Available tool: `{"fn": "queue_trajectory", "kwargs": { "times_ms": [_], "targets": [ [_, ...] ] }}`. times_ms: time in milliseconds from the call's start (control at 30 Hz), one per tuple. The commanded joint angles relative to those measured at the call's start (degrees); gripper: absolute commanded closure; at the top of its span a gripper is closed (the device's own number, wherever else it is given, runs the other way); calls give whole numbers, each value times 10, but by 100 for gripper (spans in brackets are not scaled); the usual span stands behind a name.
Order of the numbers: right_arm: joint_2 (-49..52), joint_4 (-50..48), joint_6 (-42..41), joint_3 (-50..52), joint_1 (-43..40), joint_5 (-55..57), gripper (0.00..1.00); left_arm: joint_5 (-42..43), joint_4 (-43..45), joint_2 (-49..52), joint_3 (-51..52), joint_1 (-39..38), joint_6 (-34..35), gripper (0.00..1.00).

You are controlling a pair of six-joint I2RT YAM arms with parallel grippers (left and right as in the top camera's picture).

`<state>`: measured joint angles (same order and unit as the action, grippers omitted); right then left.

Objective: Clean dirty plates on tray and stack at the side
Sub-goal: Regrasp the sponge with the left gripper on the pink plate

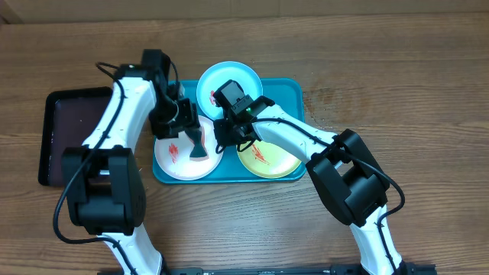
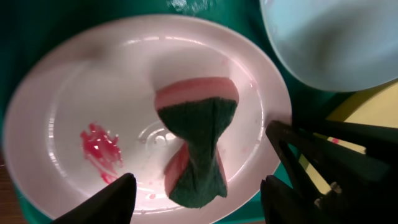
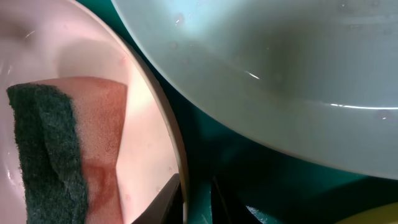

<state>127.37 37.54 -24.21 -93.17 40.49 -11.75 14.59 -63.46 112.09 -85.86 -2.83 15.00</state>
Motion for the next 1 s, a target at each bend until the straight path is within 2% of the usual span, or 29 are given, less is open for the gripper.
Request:
{"fn": "queue_trajectory", "kwargs": {
  "times_ms": [0, 300, 567, 833, 900, 967],
  "targets": [
    [7, 2, -3, 12, 1, 8, 83, 11, 25, 1, 32, -2, 20, 42],
    [7, 2, -3, 12, 1, 8, 83, 31, 96, 1, 96, -5, 39, 50],
    [7, 2, -3, 12, 1, 8, 83, 28, 101, 1, 99, -10, 30, 61],
    [7, 2, -3, 12, 1, 11, 83, 28, 136, 1, 126, -16, 30, 54],
    [7, 3, -3, 12, 1, 19, 83, 29, 148, 1, 137, -17, 31, 56],
    [7, 5, -3, 12, 1, 22, 83, 28, 151, 1, 142, -17, 33, 62]
  ]
}}
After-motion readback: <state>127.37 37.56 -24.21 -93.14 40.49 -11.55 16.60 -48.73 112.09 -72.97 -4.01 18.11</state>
